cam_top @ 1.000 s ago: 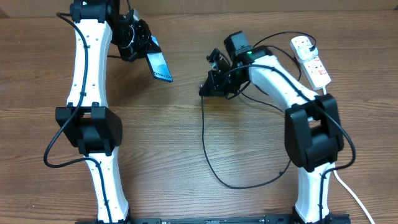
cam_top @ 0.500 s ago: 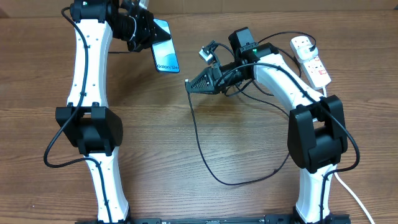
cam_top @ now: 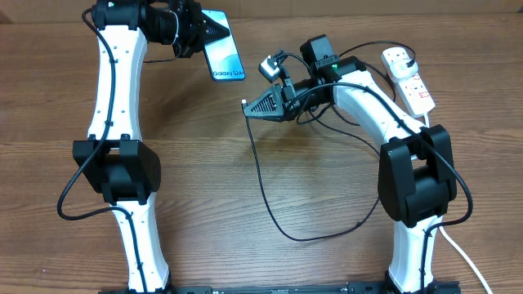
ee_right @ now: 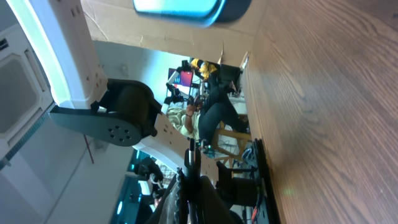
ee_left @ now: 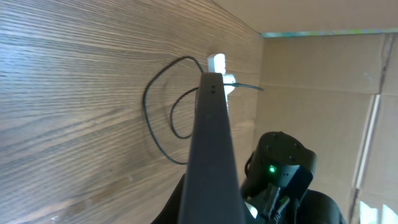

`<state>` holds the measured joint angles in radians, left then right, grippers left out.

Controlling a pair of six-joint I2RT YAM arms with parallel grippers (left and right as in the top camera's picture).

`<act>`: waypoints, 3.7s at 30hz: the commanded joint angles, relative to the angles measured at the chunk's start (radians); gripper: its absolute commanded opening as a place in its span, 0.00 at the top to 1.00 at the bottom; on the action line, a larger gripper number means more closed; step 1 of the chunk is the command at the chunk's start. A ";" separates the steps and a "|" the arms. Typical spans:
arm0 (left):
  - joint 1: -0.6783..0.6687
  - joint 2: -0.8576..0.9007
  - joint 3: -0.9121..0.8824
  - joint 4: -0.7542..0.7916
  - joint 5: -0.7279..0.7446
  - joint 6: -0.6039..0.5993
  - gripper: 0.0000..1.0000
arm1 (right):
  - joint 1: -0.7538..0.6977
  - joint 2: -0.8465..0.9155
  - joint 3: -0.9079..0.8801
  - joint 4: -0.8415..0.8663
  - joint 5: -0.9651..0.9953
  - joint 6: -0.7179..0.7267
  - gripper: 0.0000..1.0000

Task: Plug charger to phone and switch on socket

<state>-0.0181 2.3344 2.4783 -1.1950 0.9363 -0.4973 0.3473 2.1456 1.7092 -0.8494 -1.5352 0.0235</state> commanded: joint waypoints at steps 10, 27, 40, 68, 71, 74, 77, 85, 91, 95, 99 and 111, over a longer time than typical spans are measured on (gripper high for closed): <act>-0.004 -0.006 0.004 0.005 0.138 0.034 0.96 | 0.000 -0.031 0.022 0.311 -0.034 0.321 0.96; -0.014 -0.004 0.004 0.078 0.138 0.020 0.96 | 0.000 -0.031 0.022 0.423 -0.034 0.372 0.96; -0.015 -0.002 0.004 0.098 0.177 -0.010 0.96 | 0.000 -0.030 0.021 0.534 -0.034 0.453 0.96; 0.001 0.190 0.002 0.183 0.505 0.010 0.96 | -0.002 -0.031 0.021 0.569 -0.034 0.494 0.96; 0.008 0.191 0.002 0.187 0.508 0.010 0.96 | -0.003 -0.031 0.021 0.569 -0.034 0.494 0.96; 0.014 0.190 0.002 0.239 0.585 -0.031 0.96 | -0.003 -0.030 0.020 0.570 -0.034 0.493 0.96; 0.018 0.190 0.002 0.240 0.584 -0.034 0.96 | -0.003 -0.029 0.019 0.567 -0.015 0.494 0.96; 0.015 0.190 0.002 0.239 0.584 -0.035 0.96 | -0.002 -0.023 0.018 0.523 0.084 0.501 0.96; 0.006 0.190 0.002 0.239 0.583 -0.061 0.96 | 0.005 -0.023 0.015 0.523 0.156 0.509 0.96; 0.005 0.190 0.002 0.239 0.582 -0.061 0.96 | 0.005 -0.023 0.013 0.523 0.180 0.521 0.96; 0.005 0.190 0.002 0.245 0.578 -0.061 0.95 | 0.011 -0.023 0.013 0.522 0.185 0.523 0.96; 0.006 0.190 0.002 0.269 0.573 -0.061 0.96 | 0.051 -0.023 0.013 0.518 0.189 0.524 0.96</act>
<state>-0.0040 2.5473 2.4653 -0.9287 1.4662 -0.5484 0.3901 2.1456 1.7100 -0.3344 -1.3457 0.5465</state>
